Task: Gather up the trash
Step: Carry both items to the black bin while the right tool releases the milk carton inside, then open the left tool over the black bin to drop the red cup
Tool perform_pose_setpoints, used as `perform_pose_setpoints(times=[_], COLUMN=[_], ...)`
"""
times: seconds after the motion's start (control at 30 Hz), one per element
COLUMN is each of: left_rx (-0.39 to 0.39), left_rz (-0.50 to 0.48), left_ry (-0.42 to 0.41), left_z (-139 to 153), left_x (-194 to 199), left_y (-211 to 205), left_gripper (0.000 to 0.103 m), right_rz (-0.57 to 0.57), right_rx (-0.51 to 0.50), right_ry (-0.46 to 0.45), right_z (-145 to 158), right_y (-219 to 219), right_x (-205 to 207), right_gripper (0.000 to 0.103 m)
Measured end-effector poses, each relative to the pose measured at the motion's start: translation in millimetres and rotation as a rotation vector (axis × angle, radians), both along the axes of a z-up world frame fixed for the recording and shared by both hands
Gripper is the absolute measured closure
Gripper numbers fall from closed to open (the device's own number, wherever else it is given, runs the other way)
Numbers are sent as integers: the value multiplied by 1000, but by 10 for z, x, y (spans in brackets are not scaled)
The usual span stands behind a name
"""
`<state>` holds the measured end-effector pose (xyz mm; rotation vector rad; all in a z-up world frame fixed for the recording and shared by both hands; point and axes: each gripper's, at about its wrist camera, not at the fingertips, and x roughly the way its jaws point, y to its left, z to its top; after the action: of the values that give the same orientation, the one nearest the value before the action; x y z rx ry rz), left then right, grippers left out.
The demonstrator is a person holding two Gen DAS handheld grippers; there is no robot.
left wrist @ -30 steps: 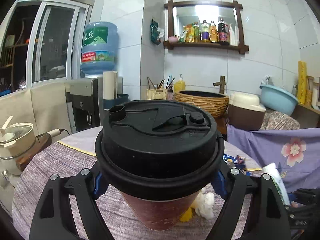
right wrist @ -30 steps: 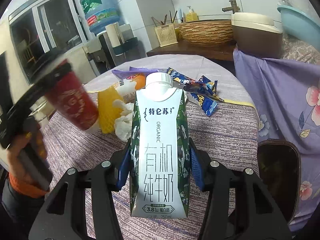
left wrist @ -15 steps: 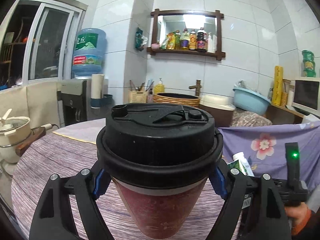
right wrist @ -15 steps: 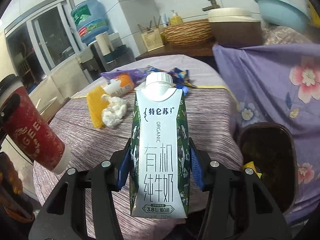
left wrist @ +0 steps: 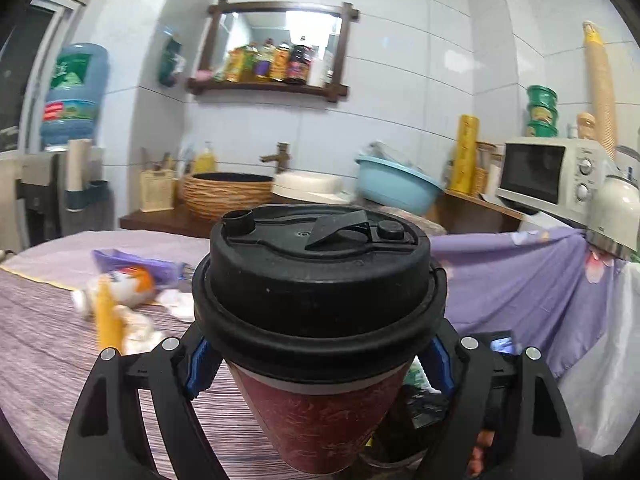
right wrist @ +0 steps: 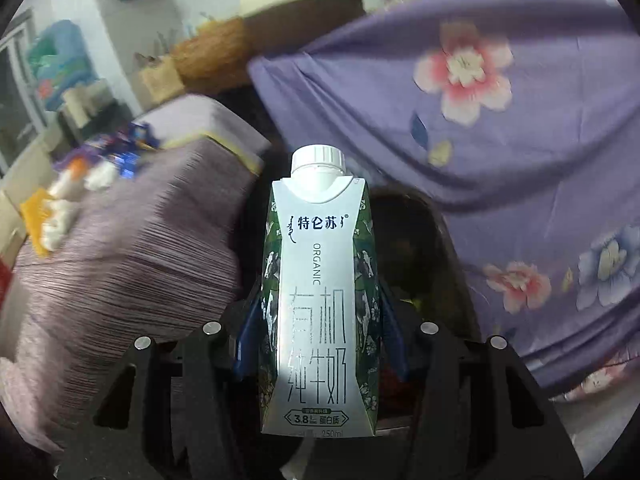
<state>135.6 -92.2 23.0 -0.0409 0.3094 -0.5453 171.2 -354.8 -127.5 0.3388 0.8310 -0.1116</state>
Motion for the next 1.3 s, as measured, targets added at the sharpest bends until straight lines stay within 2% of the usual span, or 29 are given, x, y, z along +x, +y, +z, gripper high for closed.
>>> perform_pose_setpoints(times=[0.27, 0.4, 0.53, 0.7, 0.87, 1.1, 1.3], left_rx=[65, 96, 128, 150, 173, 223, 255], left_rz=[-109, -117, -124, -124, -139, -184, -195], left_ry=[51, 78, 106, 137, 175, 252, 319], left_z=[-329, -479, -625, -759, -897, -1246, -1566], left_x=[40, 108, 179, 263, 349, 478, 564], left_y=[-687, -876, -1000, -1111, -1250, -1576, -1780], left_gripper=[23, 23, 23, 23, 23, 23, 23], right_rz=[-9, -7, -5, -15, -78, -203, -279], right_rx=[67, 93, 92, 75, 41, -15, -22], right_ry=[219, 279, 299, 283, 197, 98, 62], right_z=[-922, -1182, -1279, -1233, -926, -495, -362], right_y=[-259, -273, -268, -289, -454, -770, -1004], right_x=[381, 532, 627, 550, 237, -218, -489], right_gripper=[51, 51, 50, 50, 50, 50, 49])
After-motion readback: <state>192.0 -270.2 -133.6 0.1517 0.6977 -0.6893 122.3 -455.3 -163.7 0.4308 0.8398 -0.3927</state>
